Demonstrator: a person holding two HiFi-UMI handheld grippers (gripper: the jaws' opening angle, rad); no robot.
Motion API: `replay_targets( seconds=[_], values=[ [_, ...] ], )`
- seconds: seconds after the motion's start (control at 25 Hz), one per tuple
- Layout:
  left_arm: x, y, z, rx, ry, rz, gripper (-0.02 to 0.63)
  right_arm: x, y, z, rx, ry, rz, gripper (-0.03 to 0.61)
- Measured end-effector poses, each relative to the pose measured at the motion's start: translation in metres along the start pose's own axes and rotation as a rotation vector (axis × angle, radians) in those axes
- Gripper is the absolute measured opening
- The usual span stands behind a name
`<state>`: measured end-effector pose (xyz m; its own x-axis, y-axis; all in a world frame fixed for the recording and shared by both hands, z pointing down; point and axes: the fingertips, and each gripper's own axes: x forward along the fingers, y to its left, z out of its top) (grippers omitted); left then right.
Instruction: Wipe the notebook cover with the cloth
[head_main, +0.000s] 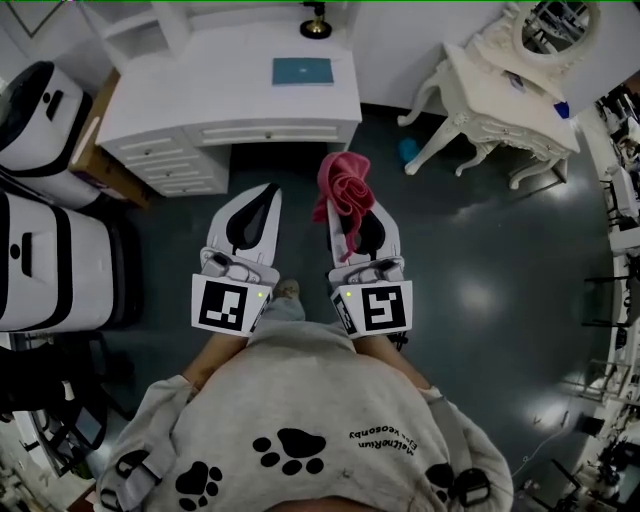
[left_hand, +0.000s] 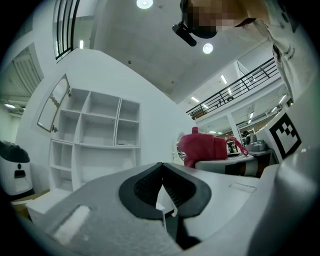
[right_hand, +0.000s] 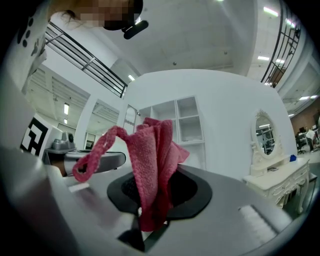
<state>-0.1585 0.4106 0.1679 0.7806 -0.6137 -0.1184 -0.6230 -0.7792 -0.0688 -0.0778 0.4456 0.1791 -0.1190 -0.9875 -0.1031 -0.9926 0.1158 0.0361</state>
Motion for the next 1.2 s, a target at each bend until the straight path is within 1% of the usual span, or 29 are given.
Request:
replay_targets(
  seconds=[0.24,0.52,0.76,0.92,1.2],
  values=[
    [0.027,0.031,-0.012,-0.027,-0.002,-0.024,-0.004,0.037,-0.01,-0.008,-0.005,0.011,-0.037,0.087],
    [0.042,0.049,-0.024,-0.056,0.016,-0.053,-0.005,0.063,-0.012,-0.008,-0.01,0.029,-0.05,0.087],
    [0.053,0.064,-0.028,-0.064,0.015,-0.05,-0.005,0.082,-0.015,-0.008,-0.015,0.018,-0.048,0.087],
    [0.064,0.072,-0.03,-0.051,0.011,-0.045,-0.005,0.096,-0.019,-0.011,-0.023,0.011,-0.04,0.087],
    [0.101,0.092,-0.033,-0.043,0.005,-0.027,-0.005,0.134,-0.038,-0.02,-0.026,0.014,-0.02,0.087]
  ],
)
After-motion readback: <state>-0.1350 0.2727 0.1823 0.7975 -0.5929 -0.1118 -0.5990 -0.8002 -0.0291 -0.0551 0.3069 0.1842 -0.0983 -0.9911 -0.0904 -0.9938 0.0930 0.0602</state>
